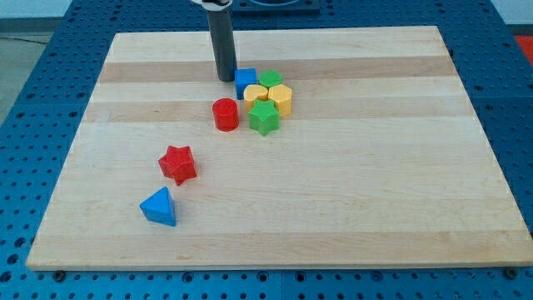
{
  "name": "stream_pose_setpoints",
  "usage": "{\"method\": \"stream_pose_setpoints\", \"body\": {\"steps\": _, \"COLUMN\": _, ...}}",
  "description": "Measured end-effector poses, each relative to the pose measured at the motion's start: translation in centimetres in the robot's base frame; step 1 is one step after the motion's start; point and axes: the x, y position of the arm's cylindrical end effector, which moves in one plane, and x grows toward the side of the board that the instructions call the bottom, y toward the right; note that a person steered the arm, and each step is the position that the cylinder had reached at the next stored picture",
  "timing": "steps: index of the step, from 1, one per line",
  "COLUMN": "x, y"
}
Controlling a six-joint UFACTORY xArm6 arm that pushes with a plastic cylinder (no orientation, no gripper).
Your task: Push the red circle to the left of the cube
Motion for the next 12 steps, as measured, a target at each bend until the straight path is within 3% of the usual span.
{"method": "stream_pose_setpoints", "body": {"steps": 1, "x": 0.0, "y": -0.3}}
{"method": "stream_pose_setpoints", "body": {"steps": 2, "x": 2.0, "y": -5.5}}
{"method": "stream_pose_setpoints", "body": {"steps": 3, "x": 6.5, "y": -7.5}}
{"method": "stream_pose_setpoints", "body": {"steps": 5, "x": 14.0, "y": -4.3}}
{"method": "stream_pose_setpoints", "body": {"steps": 6, "x": 14.3, "y": 0.4}}
{"method": "stream_pose_setpoints", "body": {"steps": 10, "x": 10.4, "y": -2.7}}
{"method": "stream_pose_setpoints", "body": {"steps": 12, "x": 12.8, "y": 0.1}}
